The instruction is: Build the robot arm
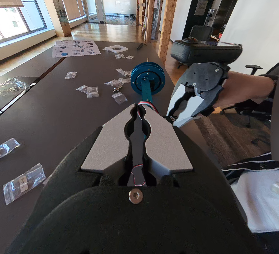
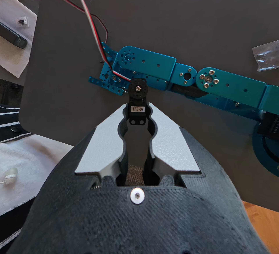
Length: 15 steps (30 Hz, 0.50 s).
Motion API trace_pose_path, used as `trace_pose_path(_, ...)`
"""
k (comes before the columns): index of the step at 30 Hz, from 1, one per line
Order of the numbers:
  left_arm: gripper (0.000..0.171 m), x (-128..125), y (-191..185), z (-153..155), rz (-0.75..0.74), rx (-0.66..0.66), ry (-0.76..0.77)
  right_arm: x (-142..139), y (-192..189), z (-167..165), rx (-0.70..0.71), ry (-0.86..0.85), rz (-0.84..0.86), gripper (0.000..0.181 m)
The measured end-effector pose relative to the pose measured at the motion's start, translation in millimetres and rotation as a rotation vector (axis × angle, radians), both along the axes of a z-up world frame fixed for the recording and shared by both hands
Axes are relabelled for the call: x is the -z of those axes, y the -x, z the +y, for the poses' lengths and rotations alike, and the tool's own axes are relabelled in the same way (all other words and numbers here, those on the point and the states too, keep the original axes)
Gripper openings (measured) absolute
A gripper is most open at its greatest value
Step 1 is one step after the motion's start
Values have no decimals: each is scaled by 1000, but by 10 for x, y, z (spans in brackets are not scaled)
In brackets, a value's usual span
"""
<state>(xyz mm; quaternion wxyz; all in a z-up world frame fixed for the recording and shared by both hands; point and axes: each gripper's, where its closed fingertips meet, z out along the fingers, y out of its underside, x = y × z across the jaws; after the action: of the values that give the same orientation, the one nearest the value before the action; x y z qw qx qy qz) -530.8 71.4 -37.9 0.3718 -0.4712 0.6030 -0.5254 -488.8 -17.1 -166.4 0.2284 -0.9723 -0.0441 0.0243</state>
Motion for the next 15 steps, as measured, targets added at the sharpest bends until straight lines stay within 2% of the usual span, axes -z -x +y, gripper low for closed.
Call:
trace_pose_path(11, 0, 49, 199, 24, 76, -6, -46, -21, -14, 15, -6, -18, -4, 21)
trace_pose_path(15, 0, 254, 300, 96, 166, -8, -77, -20, -17, 6, -7, -35, -5, 20)
